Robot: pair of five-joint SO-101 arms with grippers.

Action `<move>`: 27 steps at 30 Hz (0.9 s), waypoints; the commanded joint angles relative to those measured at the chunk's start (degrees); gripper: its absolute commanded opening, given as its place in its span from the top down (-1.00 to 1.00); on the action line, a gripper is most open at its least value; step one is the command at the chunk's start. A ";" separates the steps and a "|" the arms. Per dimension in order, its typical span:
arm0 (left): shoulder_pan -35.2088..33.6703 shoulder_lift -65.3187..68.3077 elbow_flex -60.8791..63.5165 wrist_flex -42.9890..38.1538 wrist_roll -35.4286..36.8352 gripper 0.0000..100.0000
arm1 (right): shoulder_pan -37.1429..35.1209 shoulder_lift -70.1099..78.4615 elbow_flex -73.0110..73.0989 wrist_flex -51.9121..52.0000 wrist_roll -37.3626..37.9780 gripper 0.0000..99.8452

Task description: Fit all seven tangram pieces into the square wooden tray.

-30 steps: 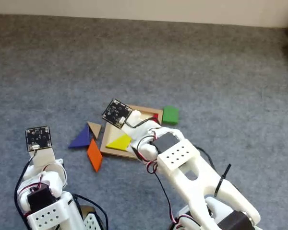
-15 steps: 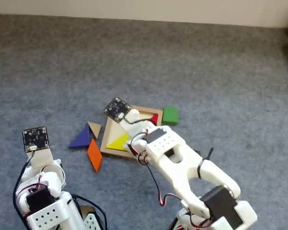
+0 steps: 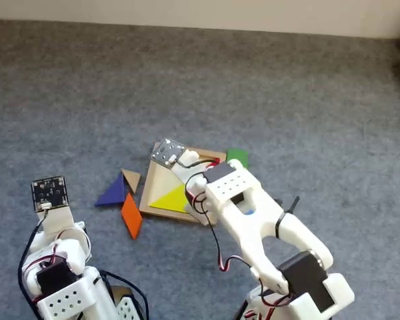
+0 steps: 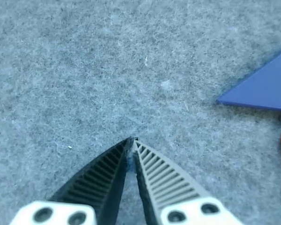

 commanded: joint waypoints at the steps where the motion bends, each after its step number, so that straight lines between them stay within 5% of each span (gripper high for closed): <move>1: -0.48 -2.15 1.10 0.18 0.53 0.99 | 1.19 -3.82 -4.79 0.84 0.26 0.85; 7: -0.40 -2.15 1.10 0.18 0.53 0.99 | 4.97 -13.14 -4.62 0.57 -0.88 0.85; 17: -0.31 -2.15 1.10 0.18 0.53 0.99 | 14.46 -11.74 -5.05 -9.19 -16.62 0.83; 27: -0.31 -2.15 1.10 0.18 0.53 0.99 | 18.33 3.82 -13.32 -9.89 -22.68 0.34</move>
